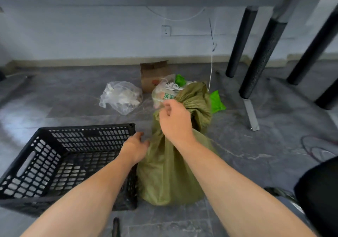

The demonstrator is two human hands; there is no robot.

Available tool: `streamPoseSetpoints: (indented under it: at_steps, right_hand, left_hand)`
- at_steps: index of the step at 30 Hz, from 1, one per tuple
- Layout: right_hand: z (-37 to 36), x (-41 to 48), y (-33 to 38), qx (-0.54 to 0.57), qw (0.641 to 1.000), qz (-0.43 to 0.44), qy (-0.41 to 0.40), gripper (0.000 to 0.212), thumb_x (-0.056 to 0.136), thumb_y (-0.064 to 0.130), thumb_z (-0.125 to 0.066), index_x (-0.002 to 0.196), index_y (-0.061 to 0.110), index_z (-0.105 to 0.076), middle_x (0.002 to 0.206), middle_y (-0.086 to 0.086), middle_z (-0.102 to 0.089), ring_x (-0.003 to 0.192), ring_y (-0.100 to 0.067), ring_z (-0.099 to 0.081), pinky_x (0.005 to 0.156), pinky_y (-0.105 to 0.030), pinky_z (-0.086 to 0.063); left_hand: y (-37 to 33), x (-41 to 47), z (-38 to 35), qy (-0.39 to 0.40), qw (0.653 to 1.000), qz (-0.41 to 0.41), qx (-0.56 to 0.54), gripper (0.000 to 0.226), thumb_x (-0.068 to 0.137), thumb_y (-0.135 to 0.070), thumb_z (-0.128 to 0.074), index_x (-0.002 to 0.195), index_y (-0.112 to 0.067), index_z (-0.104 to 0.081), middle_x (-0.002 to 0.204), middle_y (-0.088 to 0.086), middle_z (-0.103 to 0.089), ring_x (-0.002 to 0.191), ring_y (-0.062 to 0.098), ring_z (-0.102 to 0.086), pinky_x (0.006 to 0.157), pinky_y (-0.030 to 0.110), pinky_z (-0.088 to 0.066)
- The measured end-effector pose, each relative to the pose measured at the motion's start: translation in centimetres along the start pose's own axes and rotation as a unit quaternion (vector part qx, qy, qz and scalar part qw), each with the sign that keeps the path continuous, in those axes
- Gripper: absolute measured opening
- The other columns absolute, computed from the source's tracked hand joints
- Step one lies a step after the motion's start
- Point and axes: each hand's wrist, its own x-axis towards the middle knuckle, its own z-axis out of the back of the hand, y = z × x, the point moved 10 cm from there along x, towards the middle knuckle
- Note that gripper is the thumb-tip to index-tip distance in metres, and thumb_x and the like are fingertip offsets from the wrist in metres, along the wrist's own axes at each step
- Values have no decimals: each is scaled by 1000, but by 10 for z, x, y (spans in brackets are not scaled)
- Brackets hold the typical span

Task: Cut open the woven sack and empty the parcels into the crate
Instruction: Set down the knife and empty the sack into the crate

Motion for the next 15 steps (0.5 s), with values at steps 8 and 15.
streamPoseSetpoints:
  at_steps: [8, 15]
  right_hand:
    - [12, -23, -122, -89, 983, -162, 11, 82, 90, 61, -55, 157, 28, -20, 161, -7, -19, 148, -32, -17, 119, -52, -24]
    - [56, -50, -207, -44, 972, -195, -123, 67, 94, 47, -58, 152, 23, -35, 160, -6, -26, 148, -28, -22, 120, -45, -22]
  left_hand:
    - [9, 4, -64, 104, 985, 18, 139, 85, 82, -43, -60, 153, -20, -19, 148, 12, -42, 132, 33, -47, 108, 36, -41]
    - [31, 25, -93, 74, 981, 10, 177, 80, 91, -53, -51, 153, -16, -19, 153, 14, -33, 137, 35, -38, 111, 37, -34]
